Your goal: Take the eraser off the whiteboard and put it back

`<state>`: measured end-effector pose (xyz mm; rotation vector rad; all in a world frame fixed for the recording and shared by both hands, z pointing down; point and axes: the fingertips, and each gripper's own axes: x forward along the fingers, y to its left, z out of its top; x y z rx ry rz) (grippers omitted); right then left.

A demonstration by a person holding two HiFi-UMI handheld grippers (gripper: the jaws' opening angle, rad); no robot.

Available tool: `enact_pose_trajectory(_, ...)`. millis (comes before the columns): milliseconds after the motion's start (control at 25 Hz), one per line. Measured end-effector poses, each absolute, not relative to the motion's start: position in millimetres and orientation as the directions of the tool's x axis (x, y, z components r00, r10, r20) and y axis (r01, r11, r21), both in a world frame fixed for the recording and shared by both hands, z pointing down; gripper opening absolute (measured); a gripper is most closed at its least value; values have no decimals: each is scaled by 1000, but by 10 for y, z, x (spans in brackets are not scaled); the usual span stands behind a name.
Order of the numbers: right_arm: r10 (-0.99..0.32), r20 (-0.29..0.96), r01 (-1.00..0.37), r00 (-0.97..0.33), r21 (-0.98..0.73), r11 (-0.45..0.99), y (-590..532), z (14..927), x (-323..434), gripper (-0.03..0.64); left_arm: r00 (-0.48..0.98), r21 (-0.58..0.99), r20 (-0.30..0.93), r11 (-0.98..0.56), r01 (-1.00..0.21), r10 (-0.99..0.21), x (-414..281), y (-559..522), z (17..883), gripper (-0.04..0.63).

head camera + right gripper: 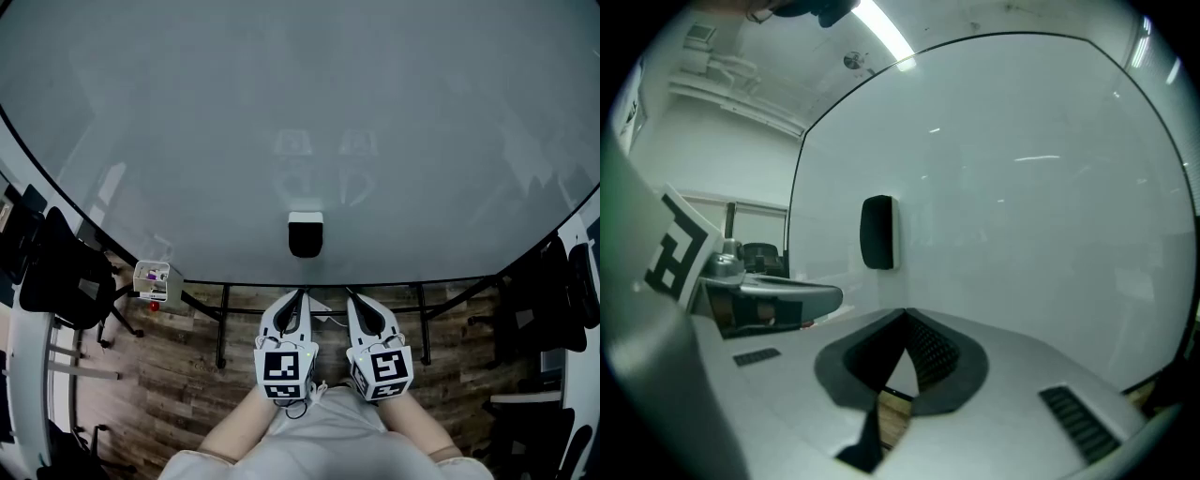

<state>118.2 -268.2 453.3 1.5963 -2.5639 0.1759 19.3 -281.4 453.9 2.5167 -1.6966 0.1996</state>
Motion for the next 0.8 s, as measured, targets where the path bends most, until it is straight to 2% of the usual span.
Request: enact_pose_trajectory(800,-883,138,-892,-449,-20,451,-2715,4447,1182,26,380,8,144,-383,-924,-913,297,-2820,4432,18)
